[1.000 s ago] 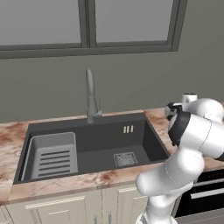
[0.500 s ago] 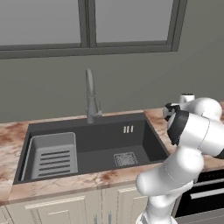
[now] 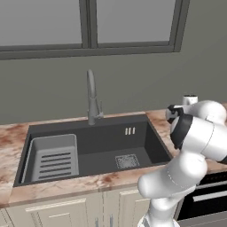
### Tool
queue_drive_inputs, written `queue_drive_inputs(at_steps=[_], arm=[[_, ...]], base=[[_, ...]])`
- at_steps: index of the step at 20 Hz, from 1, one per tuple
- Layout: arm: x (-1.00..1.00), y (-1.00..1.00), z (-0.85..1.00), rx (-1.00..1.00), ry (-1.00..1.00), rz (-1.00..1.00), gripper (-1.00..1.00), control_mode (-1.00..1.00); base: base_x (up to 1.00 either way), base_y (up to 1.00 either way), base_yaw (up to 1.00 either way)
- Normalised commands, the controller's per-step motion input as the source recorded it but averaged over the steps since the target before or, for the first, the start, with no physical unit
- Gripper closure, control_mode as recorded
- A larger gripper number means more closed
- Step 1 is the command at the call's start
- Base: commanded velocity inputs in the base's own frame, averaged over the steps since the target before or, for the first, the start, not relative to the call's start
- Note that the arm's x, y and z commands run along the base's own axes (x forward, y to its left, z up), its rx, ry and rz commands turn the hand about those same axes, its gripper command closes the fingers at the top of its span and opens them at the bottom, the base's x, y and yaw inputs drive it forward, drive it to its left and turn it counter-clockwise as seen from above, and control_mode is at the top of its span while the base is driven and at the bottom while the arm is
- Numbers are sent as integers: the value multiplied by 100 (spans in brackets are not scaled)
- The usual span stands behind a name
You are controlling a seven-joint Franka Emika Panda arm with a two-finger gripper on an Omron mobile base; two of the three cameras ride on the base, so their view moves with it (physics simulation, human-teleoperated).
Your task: Dump the tomato from the pot into the sink. Then turn on the water and wash the tomato. Then turn off the water and put the tomato back in the pot.
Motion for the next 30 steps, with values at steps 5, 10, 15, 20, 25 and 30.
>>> queue_drive_inputs(at_steps=[5,10,15,20,25,30], arm=[[-1,5,-6,0,0,2,-100,-100],[0,5,-14,0,0,2,-100,-100],[4,0,-21,0,0,1,-100,-100],[12,0,-26,0,0,1,-100,-100],[3,0,-27,0,0,2,100,-100],[0,8,-4,0,0,1,100,-100]], base=[[0,0,0],[0,0,0],[0,0,0],[0,0,0],[0,0,0],[0,0,0]])
